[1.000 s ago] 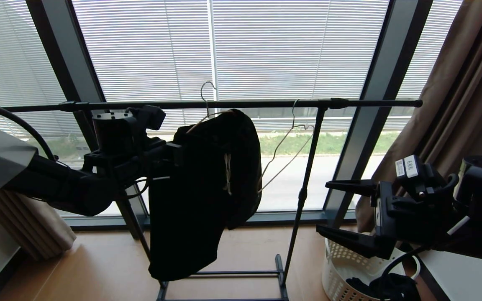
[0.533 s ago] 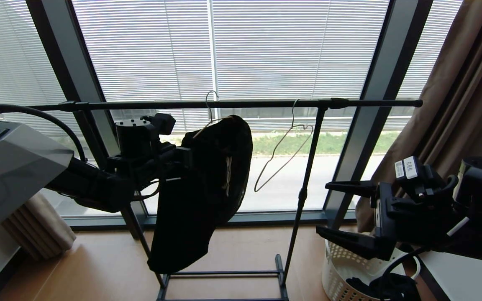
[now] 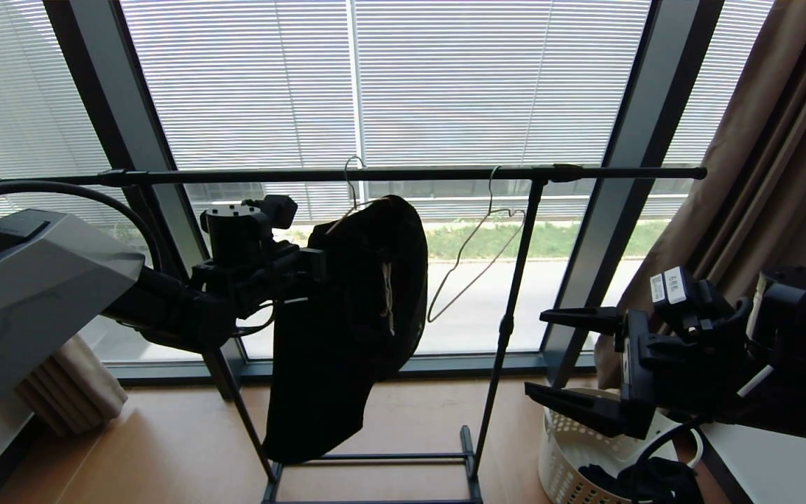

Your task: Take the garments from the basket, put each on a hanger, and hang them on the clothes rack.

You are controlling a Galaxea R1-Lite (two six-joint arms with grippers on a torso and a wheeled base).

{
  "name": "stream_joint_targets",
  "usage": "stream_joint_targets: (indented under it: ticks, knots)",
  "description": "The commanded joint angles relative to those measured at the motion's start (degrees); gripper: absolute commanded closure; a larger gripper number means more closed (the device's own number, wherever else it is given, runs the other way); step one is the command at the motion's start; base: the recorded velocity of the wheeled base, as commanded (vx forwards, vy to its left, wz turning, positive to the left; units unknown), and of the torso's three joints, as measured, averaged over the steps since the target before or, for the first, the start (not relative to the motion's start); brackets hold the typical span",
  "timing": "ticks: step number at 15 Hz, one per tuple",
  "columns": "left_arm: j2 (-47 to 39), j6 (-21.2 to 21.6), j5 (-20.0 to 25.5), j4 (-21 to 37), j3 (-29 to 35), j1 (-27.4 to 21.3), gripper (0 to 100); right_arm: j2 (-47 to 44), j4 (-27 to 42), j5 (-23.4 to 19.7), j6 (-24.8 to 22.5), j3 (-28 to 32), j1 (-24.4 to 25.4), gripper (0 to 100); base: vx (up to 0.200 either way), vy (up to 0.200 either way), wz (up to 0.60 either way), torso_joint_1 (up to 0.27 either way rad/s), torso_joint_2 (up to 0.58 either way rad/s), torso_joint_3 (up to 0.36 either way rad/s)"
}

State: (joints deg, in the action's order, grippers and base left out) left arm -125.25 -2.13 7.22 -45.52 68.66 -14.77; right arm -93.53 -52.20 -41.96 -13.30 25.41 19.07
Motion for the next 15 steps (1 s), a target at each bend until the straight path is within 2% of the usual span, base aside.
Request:
stream_joint_targets:
  ticks: [1, 7, 8, 13, 15]
  knots:
    - [-0.6, -0.4, 0.0, 0.0, 0.2, -0.1, 100, -0.4, -0.1, 0.0, -0.1, 0.0, 0.2, 0, 0.000, 0.000, 0.00, 0.000, 0.00, 0.000]
    - [-1.2, -1.6, 0.0, 0.4, 0.5, -0.2, 100, -1.3, -0.2, 0.0, -0.9, -0.1, 0.2, 0, 0.000, 0.000, 0.00, 0.000, 0.00, 0.000]
    - [-1.1, -1.6, 0.1, 0.5, 0.4, -0.2, 0, -1.3, -0.2, 0.0, -1.2, -0.1, 0.2, 0, 0.000, 0.000, 0.00, 0.000, 0.00, 0.000]
    - [1.0, -1.5, -0.1, 0.5, -1.5, -0.8, 0, -1.2, -0.3, 0.0, -1.3, -0.2, 0.2, 0, 0.000, 0.000, 0.00, 0.000, 0.00, 0.000]
    - [7.0, -1.2, -0.1, 0.7, -7.7, -1.0, 0, -0.3, -0.4, 0.0, -1.3, -0.2, 0.2, 0, 0.000, 0.000, 0.00, 0.000, 0.00, 0.000]
